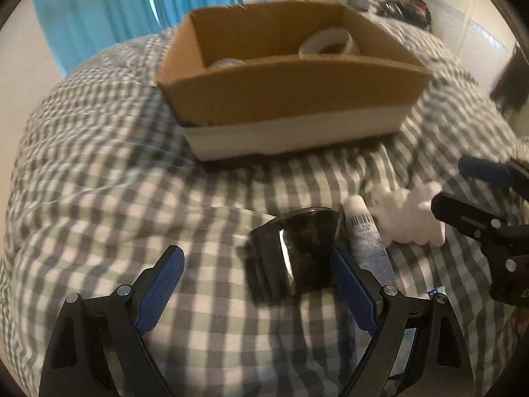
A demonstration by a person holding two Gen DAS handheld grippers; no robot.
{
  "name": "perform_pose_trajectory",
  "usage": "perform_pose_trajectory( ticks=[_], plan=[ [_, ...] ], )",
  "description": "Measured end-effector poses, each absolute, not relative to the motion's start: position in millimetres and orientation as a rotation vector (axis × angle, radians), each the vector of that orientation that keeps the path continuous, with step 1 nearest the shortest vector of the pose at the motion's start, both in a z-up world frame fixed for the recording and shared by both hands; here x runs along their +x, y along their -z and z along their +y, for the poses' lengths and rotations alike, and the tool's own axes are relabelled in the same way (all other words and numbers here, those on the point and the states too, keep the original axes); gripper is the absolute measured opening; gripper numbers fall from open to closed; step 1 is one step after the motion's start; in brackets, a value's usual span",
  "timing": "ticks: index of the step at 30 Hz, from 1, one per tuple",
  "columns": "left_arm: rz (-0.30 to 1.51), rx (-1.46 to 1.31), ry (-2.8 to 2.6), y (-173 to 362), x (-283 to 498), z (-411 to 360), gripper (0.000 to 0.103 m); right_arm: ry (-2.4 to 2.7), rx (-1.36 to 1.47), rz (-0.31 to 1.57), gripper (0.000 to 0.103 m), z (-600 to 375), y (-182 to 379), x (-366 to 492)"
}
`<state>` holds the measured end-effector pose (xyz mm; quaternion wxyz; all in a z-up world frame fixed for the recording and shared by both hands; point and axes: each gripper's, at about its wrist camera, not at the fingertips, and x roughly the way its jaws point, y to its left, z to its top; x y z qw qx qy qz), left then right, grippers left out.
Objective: Organize objects
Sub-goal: 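Grasp the dark visor with left tool while right tool grasps white figurine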
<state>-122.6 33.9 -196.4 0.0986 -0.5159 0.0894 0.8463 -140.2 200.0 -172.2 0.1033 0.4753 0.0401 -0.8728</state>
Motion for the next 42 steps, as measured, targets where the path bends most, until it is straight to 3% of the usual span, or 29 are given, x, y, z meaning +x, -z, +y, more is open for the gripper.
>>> perform_pose_trajectory(
  ticks=[5,6,8,12,14,25,28,42],
  plan=[
    [0.244,-1.529,-2.456,206.9,-128.7,45.0,0.089,2.563,1.415,0.116,0.070,199.8,174.7,-140.6],
    [0.232,-1.527,-2.442,208.6,-129.3,46.4,0.085,2.562,1.417,0.118,0.070,199.5,175.3,-140.5],
    [0.200,-1.512,-2.403,209.3,-127.5,47.8,0.065,2.561,1.420,0.125,0.070,198.6,175.8,-140.3],
    [0.196,-1.499,-2.395,207.7,-122.3,47.7,0.065,2.544,1.429,0.145,0.070,194.9,178.6,-141.0],
    [0.173,-1.490,-2.402,205.3,-119.7,43.9,0.060,2.530,1.434,0.160,0.070,191.3,182.0,-141.8],
    [0.094,-1.447,-2.458,188.5,-105.7,21.6,0.059,2.488,1.512,0.255,0.070,178.6,201.1,-149.3],
    [0.075,-1.443,-2.468,185.3,-109.4,24.3,0.059,2.481,1.518,0.288,0.053,174.2,203.1,-148.8],
    [0.043,-1.432,-2.519,168.2,-94.1,19.2,0.060,2.577,1.407,0.341,0.049,172.1,177.3,-125.1]
  ],
)
